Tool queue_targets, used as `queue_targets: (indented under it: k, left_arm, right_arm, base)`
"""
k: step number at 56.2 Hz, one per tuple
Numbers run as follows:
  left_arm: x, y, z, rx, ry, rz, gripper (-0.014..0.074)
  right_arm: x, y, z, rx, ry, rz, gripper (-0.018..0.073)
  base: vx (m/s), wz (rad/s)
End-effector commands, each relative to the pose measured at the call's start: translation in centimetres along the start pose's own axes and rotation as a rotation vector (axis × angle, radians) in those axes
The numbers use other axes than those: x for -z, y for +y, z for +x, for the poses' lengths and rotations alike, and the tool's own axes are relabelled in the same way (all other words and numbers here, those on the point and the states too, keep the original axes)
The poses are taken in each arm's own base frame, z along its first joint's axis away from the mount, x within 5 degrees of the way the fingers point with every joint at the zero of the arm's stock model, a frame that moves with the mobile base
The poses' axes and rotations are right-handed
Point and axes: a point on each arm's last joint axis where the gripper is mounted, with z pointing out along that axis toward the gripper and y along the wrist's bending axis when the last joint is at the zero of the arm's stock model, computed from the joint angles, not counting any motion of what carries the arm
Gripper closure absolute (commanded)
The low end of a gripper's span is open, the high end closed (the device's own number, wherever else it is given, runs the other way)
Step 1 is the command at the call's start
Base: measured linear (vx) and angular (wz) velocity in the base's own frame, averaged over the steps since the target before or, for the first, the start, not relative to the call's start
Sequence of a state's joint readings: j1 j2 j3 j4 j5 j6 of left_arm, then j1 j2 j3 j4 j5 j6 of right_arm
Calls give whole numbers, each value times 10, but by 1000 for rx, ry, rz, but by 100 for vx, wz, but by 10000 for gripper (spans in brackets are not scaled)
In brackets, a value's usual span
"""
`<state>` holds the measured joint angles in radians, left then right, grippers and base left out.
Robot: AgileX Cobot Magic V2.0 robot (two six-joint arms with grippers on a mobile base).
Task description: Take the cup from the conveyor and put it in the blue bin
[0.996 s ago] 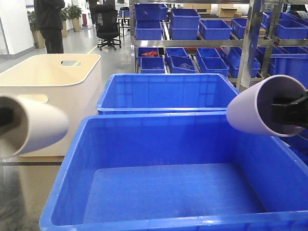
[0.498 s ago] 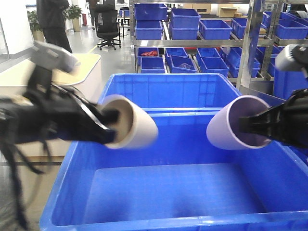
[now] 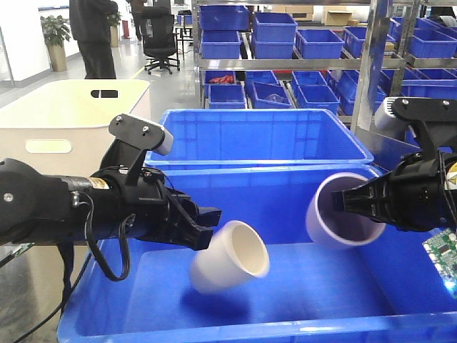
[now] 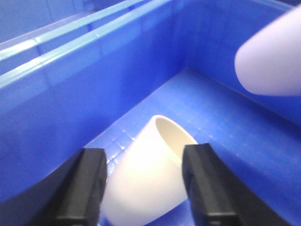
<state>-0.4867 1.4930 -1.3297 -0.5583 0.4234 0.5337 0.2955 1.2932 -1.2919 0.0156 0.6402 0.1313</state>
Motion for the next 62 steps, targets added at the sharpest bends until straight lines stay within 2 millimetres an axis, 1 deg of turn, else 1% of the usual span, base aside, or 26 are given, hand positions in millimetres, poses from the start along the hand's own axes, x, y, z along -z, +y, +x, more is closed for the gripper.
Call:
queue_targets:
  k: [1, 4, 8, 12, 15, 23, 28, 34, 37, 47, 50, 55, 62]
  left_arm:
    - [22, -3, -28, 9, -157, -27, 69]
    - [23, -3, -29, 8, -164, -31, 74]
    - [30, -4, -32, 6, -180, -30, 87]
    - [40, -7, -35, 1, -190, -20, 116]
    - [52, -10, -39, 2, -206, -12, 150]
    - [91, -19, -49, -19, -281, -5, 299]
    - [116, -24, -52, -29, -337, -9, 404]
    - [146, -30, -47, -38, -397, -16, 542]
    - [159, -33, -41, -40, -416, -19, 600]
    - [181, -36, -11, -31, -446, -44, 603]
    - [185, -36, -1, -28, -446, -49, 603]
    - [187, -37, 11, -28, -431, -47, 603]
    - [188, -38, 16, -29, -406, -37, 603]
  right_arm:
    - [16, 2, -20, 10, -155, -15, 187]
    - [16, 2, -20, 10, -155, -15, 136]
    - [20, 2, -21, 7, -166, -18, 74]
    - [29, 3, -22, 0, -186, -26, 43]
    - [36, 3, -24, 0, -203, -28, 42]
    - [60, 4, -26, 6, -260, -32, 60]
    - [70, 4, -27, 7, -284, -35, 78]
    - [76, 4, -27, 7, -299, -37, 105]
    - [77, 4, -27, 7, -300, -38, 121]
    - [76, 4, -27, 7, -295, -37, 167]
    - [76, 4, -27, 7, -295, -37, 181]
    - [76, 4, -27, 7, -295, -37, 202]
    - [76, 4, -27, 7, -295, -37, 230]
  base:
    - [0, 0]
    - [0, 0]
    - [0, 0]
    - [0, 0]
    - [0, 0]
    - [0, 0]
    - [0, 0]
    - [0, 0]
    - [0, 0]
    - [0, 0]
    - [0, 0]
    - [0, 0]
    - [0, 0]
